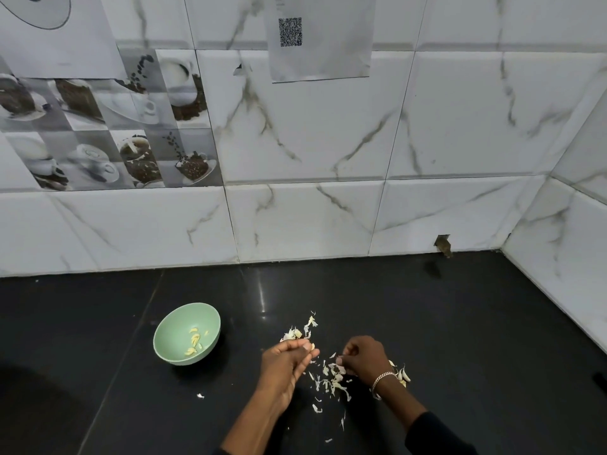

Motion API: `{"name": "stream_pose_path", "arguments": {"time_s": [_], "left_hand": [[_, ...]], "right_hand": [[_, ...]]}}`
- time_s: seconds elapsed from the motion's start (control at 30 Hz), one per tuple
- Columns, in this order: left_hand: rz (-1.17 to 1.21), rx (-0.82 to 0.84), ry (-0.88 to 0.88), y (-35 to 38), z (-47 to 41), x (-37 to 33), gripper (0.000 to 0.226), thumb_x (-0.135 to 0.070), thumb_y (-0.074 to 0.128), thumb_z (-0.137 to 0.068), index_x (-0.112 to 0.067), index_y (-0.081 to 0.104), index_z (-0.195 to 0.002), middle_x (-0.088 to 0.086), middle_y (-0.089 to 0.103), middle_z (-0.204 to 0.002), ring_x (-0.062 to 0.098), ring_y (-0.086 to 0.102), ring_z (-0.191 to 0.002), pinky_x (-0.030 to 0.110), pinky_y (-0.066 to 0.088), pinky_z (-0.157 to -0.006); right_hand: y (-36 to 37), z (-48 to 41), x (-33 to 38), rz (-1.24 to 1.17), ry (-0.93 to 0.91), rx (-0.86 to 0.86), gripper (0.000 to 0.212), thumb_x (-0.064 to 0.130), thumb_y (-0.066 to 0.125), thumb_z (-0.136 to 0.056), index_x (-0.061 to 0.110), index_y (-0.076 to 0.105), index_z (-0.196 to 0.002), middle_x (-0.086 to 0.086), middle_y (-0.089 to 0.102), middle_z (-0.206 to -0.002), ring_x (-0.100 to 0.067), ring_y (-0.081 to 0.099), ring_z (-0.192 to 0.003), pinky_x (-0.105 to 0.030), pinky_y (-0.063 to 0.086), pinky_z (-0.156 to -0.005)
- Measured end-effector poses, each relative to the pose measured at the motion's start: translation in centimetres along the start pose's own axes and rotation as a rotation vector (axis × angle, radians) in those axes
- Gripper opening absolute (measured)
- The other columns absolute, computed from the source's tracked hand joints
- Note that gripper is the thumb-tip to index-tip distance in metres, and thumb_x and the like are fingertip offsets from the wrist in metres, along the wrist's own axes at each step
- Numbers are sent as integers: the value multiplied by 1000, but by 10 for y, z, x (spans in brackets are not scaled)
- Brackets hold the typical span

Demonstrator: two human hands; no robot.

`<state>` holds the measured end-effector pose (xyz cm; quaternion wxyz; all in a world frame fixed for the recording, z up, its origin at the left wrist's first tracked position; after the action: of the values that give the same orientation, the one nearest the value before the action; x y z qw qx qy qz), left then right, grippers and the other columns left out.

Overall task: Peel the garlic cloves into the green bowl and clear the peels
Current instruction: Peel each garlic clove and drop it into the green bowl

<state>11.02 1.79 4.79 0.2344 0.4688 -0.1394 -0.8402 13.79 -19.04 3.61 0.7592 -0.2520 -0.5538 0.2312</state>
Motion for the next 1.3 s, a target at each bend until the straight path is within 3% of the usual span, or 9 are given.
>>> {"name": "stream_pose_path", "arguments": {"time_s": [0.13,0.23,0.3,0.37,0.47,0.63,0.8,1.1,1.3], "left_hand": [[4,-3,-1,-3,-1,-1,10,16,64,-86,14,67,-96,24,73,-93,32,76,-86,20,59,-62],[4,-4,1,-5,-1,-1,10,17,64,-86,14,67,-96,24,72,-93,31,76,-83,20,60,-61],[-1,-7,2,-7,-1,-1,11,17,64,-86,15,67,-96,25,73,-95,32,75,-85,21,60,-62],[-10,-13,2,-10,-2,0,12,16,65,-86,15,68,-97,25,73,-98,33,75,-86,21,60,-62],[-27,-15,-3,-14,-3,1,14,13,68,-85,14,68,-99,25,74,-101,32,75,-83,21,60,-62],[-60,2,15,-19,-1,-2,20,8,72,-84,11,67,-103,27,75,-94,31,76,-81,23,60,-64],[-15,-29,90,-33,-1,-15,21,9,71,-85,15,64,-103,26,73,-84,23,73,-67,22,60,-61],[162,-168,199,-96,8,-47,15,3,69,-89,12,67,-100,24,74,-88,22,72,-71,22,60,-63],[264,-314,217,-160,15,-58,14,-3,67,-92,10,67,-98,20,70,-79,20,69,-66,18,57,-57]], "right_hand": [[2,-3,-2,46,2,26,32,-4,73,-79,25,73,-67,4,74,-63,-10,73,-64,-22,60,-66],[0,0,-2,1,20,13,30,-12,64,-80,16,74,-73,-3,75,-69,-13,73,-62,-31,63,-69],[-1,5,2,4,27,11,13,-3,72,-82,8,71,-73,-7,72,-64,-16,69,-51,-31,61,-55],[-6,6,10,32,4,-30,21,18,83,-78,6,67,-71,-5,70,-60,-10,63,-46,-23,51,-46],[-11,14,42,-28,-129,-43,22,29,85,-77,15,69,-74,-3,70,-66,-3,60,-55,-21,50,-56],[14,32,103,-199,-369,196,19,27,79,-85,23,78,-104,-5,74,-94,-17,72,-79,-26,58,-71],[29,31,127,-53,-416,203,11,18,81,-82,19,80,-93,0,75,-81,-12,71,-69,-23,57,-66],[102,20,182,-5,-445,318,10,14,63,-94,9,68,-86,-10,75,-74,-20,73,-65,-32,61,-65],[157,-4,233,-118,-446,340,4,6,76,-81,9,73,-82,-7,72,-69,-13,66,-59,-29,57,-61]]}}
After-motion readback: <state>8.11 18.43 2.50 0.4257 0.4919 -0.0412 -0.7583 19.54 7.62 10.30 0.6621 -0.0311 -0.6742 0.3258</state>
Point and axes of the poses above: each hand's wrist, its own z-axis away from the middle knuckle, its own y-axis out of the palm, x = y × z, the point moved 10 cm from there along -z, towards the middle knuckle
